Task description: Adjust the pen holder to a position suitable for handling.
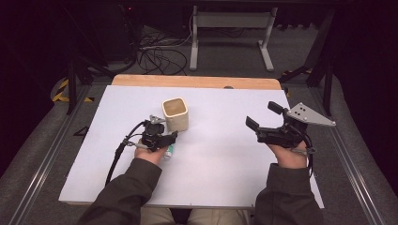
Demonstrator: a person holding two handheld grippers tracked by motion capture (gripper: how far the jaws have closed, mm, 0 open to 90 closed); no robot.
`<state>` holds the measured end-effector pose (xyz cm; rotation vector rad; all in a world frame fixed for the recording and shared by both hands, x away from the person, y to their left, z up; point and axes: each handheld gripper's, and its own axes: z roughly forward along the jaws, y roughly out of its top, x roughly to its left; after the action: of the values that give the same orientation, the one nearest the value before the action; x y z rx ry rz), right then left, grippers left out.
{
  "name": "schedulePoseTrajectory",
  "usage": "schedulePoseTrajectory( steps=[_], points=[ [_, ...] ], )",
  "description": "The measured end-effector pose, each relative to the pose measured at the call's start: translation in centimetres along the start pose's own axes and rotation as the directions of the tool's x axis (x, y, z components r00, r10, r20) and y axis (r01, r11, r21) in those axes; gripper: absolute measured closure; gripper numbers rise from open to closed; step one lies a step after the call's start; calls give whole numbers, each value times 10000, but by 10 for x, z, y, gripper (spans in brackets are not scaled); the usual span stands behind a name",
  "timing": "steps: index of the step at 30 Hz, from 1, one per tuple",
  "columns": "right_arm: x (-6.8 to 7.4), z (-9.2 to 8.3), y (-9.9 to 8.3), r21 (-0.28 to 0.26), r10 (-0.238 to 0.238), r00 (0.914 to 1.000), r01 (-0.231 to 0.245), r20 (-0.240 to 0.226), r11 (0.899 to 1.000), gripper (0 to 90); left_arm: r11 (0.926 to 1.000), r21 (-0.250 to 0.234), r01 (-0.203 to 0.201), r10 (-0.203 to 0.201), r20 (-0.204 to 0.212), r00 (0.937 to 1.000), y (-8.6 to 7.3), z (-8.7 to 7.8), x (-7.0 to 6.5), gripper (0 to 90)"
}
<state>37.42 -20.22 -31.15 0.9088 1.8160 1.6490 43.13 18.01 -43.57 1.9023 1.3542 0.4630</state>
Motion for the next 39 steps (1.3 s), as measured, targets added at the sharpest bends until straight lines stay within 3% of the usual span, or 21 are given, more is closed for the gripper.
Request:
schedulePoseTrajectory(
  steps=[17,26,39],
  points=[
    [0,1,-1,132,-4,10000,4,-1,9999,34,9971,722,238,-206,-450,9988,-5,20,0,489],
    [1,2,-1,146,16,10000,-16,-26,9999,35,9972,748,27,17,-579,9983,-6,21,1,572],
    [1,3,-1,220,-26,10000,27,-58,9998,36,9974,716,-9,30,-299,9995,-5,17,5,611]
  ],
)
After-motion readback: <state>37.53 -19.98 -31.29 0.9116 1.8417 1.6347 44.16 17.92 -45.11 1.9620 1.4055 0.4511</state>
